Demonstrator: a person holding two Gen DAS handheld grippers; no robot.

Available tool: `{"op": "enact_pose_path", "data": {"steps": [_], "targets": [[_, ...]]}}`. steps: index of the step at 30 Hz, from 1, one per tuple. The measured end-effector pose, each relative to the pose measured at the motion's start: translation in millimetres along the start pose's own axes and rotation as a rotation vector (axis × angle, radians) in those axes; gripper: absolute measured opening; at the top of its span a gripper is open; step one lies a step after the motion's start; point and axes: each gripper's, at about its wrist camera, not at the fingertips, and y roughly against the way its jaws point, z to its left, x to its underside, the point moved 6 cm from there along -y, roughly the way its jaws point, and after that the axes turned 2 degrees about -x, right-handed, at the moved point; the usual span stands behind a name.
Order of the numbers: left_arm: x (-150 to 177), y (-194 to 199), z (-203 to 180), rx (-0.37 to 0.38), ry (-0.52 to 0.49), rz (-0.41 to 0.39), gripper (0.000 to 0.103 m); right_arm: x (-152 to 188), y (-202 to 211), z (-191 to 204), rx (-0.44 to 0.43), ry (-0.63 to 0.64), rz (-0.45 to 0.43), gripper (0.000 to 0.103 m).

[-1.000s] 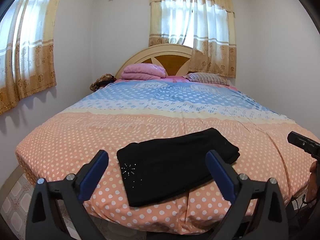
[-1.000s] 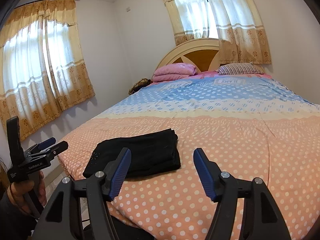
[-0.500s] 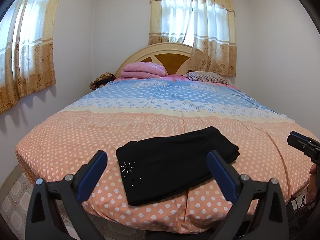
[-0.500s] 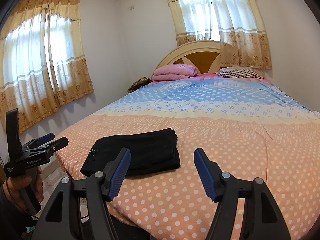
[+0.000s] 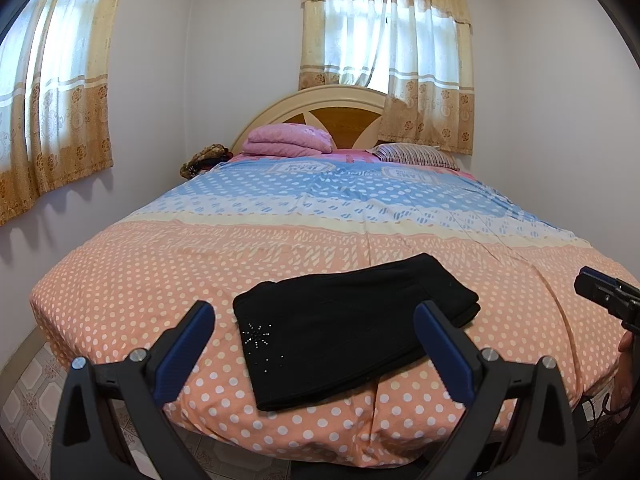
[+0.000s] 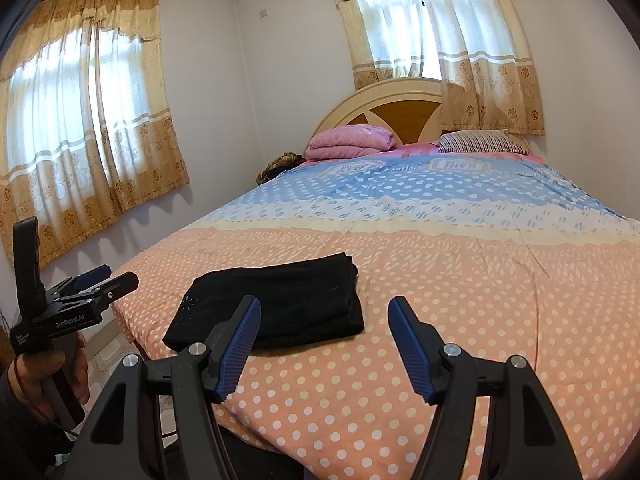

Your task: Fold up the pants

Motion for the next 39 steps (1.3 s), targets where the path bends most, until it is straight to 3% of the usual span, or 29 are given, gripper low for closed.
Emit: {"op": "enact_pose_path", "data": {"steps": [20,34,39], "targets": [[-1.9,0.0,-4.9,-0.035,-0.031,-0.005,0.103,1.5,-2.2,2.2,0.0,0.005,0.004,0.068],[2.0,-7.2,0.7,-0.038,0.0,0.022,0.103,8.6,-5.1,11.7,0.0,0.045,0.01,0.068],[5.6,-6.5,-3.5,-0.043,-0.035,0.012,0.103,10.5,-5.7,11.5,0.0,0.046,0.016,0.068]]}}
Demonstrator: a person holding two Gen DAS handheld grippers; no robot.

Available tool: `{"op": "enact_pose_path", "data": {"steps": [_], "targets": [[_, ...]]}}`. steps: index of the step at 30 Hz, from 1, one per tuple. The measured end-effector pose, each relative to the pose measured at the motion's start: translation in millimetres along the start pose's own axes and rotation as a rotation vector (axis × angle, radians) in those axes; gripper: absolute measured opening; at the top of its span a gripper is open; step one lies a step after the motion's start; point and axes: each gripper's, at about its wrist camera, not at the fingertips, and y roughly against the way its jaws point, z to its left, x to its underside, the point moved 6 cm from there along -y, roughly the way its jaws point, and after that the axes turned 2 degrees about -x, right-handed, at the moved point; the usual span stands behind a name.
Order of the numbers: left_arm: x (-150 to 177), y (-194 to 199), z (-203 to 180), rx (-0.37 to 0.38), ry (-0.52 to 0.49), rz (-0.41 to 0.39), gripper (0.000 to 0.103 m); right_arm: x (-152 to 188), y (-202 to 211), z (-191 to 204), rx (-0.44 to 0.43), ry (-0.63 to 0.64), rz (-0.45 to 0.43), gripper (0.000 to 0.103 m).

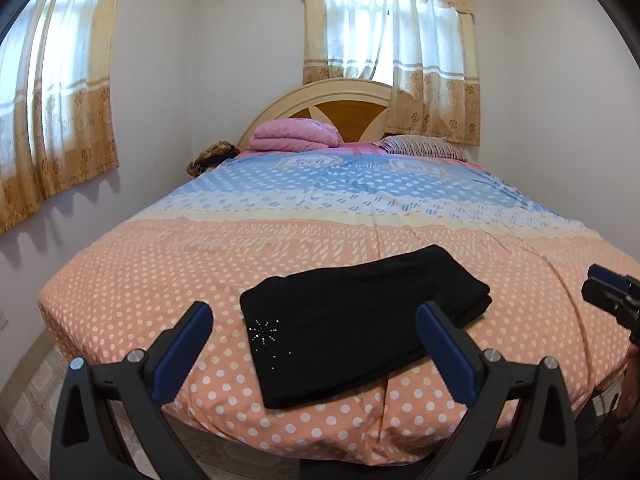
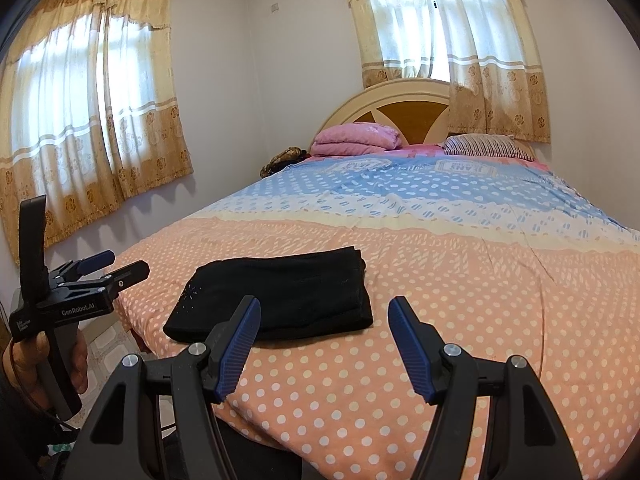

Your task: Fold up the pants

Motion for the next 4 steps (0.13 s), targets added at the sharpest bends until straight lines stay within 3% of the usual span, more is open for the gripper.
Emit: {"op": "enact_pose_path", "data": {"steps": [4], "targets": [[0.1,0.3,-2.5,0.014,-0.005,0.002,0.103,-0.4,-0.6,1.6,0.001,0.001,0.002,0.068]]}}
